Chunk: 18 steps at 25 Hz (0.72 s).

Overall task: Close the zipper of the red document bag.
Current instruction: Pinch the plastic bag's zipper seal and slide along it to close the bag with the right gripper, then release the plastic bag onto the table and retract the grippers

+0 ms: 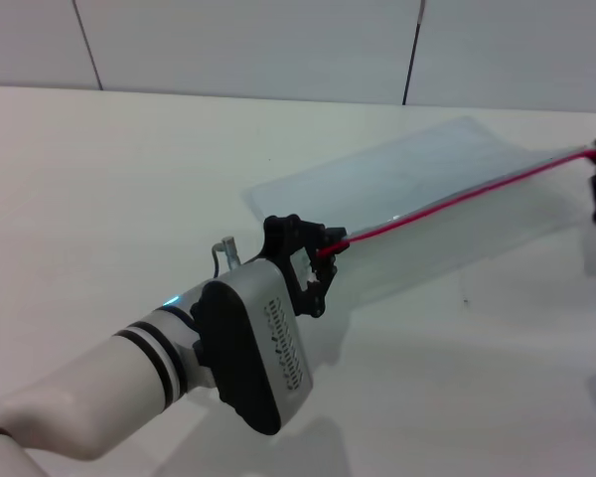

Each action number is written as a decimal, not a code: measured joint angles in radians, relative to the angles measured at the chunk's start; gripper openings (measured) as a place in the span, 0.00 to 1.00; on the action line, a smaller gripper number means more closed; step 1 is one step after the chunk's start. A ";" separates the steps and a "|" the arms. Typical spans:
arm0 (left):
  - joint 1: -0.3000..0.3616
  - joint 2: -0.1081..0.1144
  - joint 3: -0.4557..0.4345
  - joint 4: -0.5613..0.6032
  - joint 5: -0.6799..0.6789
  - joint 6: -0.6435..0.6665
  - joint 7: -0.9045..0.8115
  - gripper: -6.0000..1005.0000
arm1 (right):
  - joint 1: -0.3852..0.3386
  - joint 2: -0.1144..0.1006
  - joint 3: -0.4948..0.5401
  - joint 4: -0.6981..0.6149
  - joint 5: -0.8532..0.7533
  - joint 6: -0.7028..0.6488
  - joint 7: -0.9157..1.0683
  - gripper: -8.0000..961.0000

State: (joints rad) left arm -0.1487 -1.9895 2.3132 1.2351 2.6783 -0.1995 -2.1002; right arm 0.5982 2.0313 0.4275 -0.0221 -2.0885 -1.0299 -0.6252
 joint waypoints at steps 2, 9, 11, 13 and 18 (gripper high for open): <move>0.000 0.000 0.000 -0.004 0.000 -0.008 0.000 0.05 | 0.005 0.000 0.000 -0.016 0.060 0.012 0.000 0.12; 0.002 -0.015 -0.004 -0.048 -0.043 -0.110 -0.009 0.05 | 0.007 0.003 0.010 0.022 0.119 0.043 0.002 0.14; -0.003 -0.019 -0.011 -0.073 -0.111 -0.176 -0.010 0.06 | 0.003 0.003 0.025 0.060 0.157 0.028 0.003 0.14; -0.014 -0.021 -0.015 -0.100 -0.200 -0.259 -0.011 0.07 | -0.006 0.003 0.029 0.091 0.206 0.000 0.005 0.15; -0.027 -0.017 -0.004 -0.158 -0.347 -0.480 -0.076 0.32 | -0.043 0.004 0.026 0.174 0.320 -0.122 0.013 0.27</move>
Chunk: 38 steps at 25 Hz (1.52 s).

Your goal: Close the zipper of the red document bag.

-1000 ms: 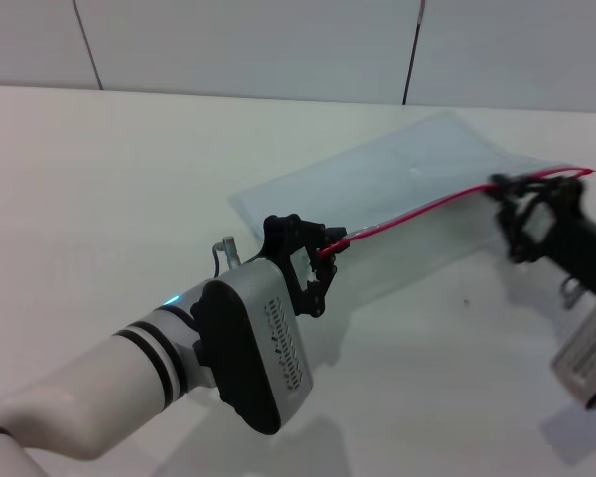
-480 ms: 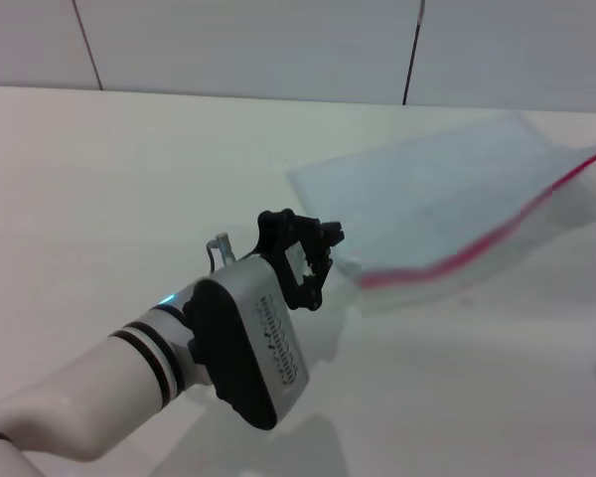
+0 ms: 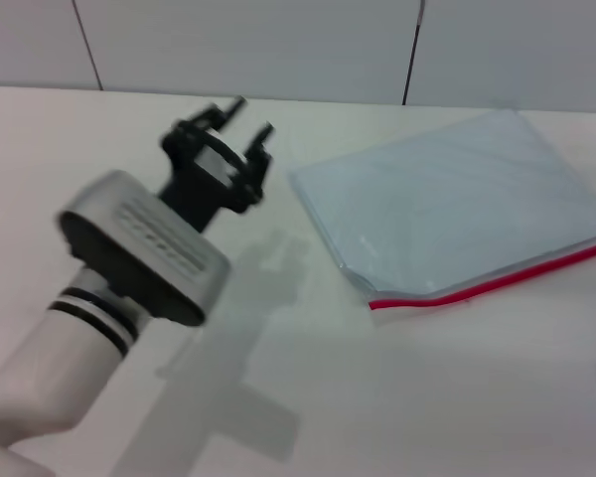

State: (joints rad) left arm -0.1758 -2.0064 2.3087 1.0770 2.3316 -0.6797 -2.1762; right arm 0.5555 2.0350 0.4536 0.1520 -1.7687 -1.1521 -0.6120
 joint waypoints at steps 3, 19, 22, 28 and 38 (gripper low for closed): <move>-0.013 0.003 0.000 -0.054 -0.015 -0.102 -0.128 0.44 | -0.042 0.000 0.000 0.048 0.016 -0.099 0.036 0.39; -0.121 -0.024 0.005 -0.419 -0.113 -0.638 -0.546 0.74 | -0.123 0.000 -0.089 -0.018 0.007 -0.464 0.645 0.94; -0.136 -0.024 0.012 -0.440 -0.149 -0.640 -0.573 0.75 | -0.119 0.000 -0.102 -0.017 0.007 -0.459 0.644 0.94; -0.142 -0.025 0.018 -0.453 -0.160 -0.646 -0.595 0.74 | -0.111 0.001 -0.138 -0.020 0.007 -0.459 0.644 0.94; -0.151 -0.025 0.030 -0.456 -0.161 -0.644 -0.594 0.74 | -0.093 0.001 -0.178 -0.025 0.006 -0.459 0.641 0.94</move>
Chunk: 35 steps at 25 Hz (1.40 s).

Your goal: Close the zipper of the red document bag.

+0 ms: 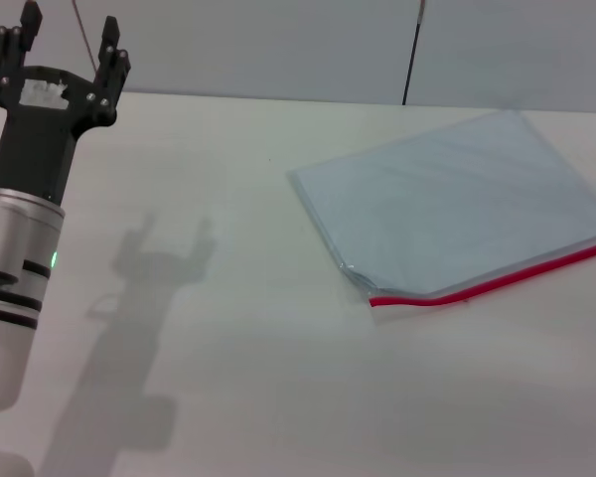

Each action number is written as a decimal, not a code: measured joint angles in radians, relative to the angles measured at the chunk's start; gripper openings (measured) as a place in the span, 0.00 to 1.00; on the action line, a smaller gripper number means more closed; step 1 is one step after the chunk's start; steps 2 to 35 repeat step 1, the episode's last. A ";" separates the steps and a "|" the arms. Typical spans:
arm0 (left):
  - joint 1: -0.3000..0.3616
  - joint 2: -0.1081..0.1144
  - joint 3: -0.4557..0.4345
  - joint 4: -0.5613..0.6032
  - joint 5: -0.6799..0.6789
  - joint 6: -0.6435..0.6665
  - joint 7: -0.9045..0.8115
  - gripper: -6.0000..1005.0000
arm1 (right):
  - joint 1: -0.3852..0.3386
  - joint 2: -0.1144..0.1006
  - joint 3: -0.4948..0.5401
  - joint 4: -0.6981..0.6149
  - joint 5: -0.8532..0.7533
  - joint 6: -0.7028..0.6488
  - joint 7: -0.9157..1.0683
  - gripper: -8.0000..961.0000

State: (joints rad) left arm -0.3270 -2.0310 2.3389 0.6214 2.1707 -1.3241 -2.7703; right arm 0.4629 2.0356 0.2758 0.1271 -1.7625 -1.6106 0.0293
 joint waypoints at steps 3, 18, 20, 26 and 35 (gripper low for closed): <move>0.000 0.000 0.000 0.000 0.000 -0.001 0.000 0.74 | 0.000 0.000 -0.002 0.000 0.000 0.000 -0.001 0.94; 0.000 0.000 0.000 0.000 0.000 -0.001 0.000 0.74 | 0.000 0.000 -0.002 0.000 0.000 0.000 -0.001 0.94; 0.000 0.000 0.000 0.000 0.000 -0.001 0.000 0.74 | 0.000 0.000 -0.002 0.000 0.000 0.000 -0.001 0.94; 0.000 0.000 0.000 0.000 0.000 -0.001 0.000 0.74 | 0.000 0.000 -0.002 0.000 0.000 0.000 -0.001 0.94; 0.000 0.000 0.000 0.000 0.000 -0.001 0.000 0.74 | 0.000 0.000 -0.002 0.000 0.000 0.000 -0.001 0.94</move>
